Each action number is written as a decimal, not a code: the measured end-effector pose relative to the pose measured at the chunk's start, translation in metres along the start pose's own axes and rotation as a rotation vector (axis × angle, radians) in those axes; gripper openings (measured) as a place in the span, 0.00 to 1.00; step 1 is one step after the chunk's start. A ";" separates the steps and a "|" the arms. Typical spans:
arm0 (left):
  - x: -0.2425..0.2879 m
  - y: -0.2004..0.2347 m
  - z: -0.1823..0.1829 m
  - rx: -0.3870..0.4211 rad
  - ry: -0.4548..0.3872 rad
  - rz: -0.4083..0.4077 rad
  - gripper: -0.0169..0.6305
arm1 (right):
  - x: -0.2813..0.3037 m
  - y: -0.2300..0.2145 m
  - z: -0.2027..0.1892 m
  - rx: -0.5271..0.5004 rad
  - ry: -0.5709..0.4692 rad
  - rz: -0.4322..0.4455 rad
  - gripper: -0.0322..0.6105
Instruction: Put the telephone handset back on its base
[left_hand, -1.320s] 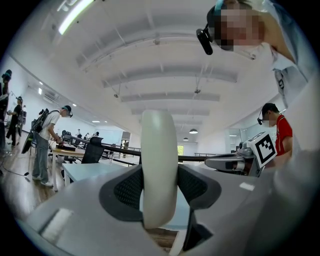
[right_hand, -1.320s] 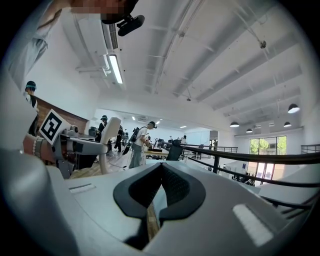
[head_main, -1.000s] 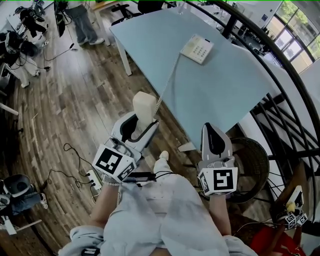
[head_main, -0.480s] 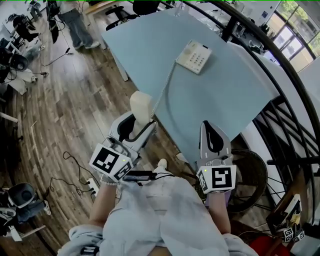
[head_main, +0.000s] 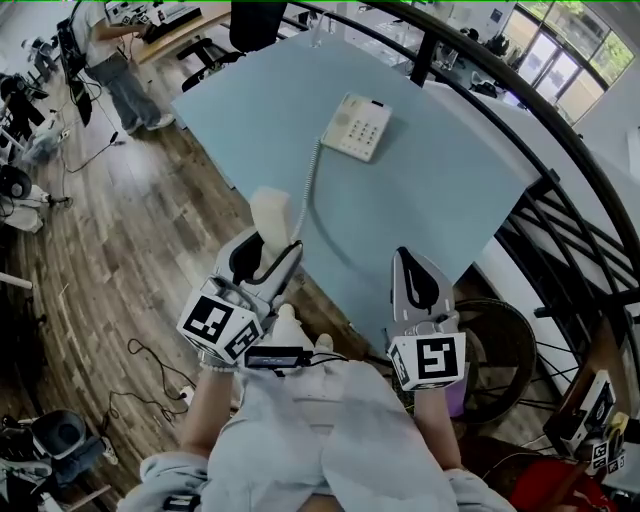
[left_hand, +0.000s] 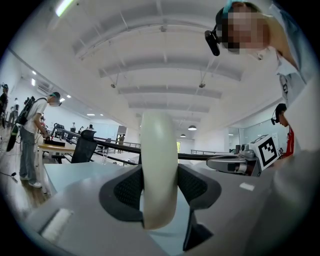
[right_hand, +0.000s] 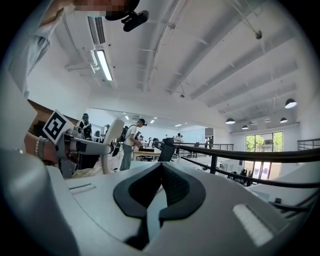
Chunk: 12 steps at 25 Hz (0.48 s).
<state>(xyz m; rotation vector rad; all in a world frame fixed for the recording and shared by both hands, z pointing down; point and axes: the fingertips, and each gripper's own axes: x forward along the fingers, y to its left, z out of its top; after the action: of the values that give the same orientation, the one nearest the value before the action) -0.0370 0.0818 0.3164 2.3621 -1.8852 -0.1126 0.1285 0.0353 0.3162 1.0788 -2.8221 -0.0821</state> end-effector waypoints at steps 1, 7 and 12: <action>0.004 0.001 0.000 0.003 -0.002 -0.007 0.36 | 0.002 -0.002 0.000 0.002 0.000 -0.006 0.05; 0.028 0.020 0.002 0.003 0.011 -0.026 0.36 | 0.021 -0.011 -0.005 0.011 0.002 -0.035 0.05; 0.055 0.048 0.006 -0.012 0.023 -0.044 0.36 | 0.049 -0.022 -0.007 0.043 0.015 -0.065 0.05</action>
<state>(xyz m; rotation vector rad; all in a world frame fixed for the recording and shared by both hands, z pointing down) -0.0718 0.0172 0.3175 2.3871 -1.8176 -0.1006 0.1085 -0.0139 0.3259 1.1752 -2.7880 -0.0189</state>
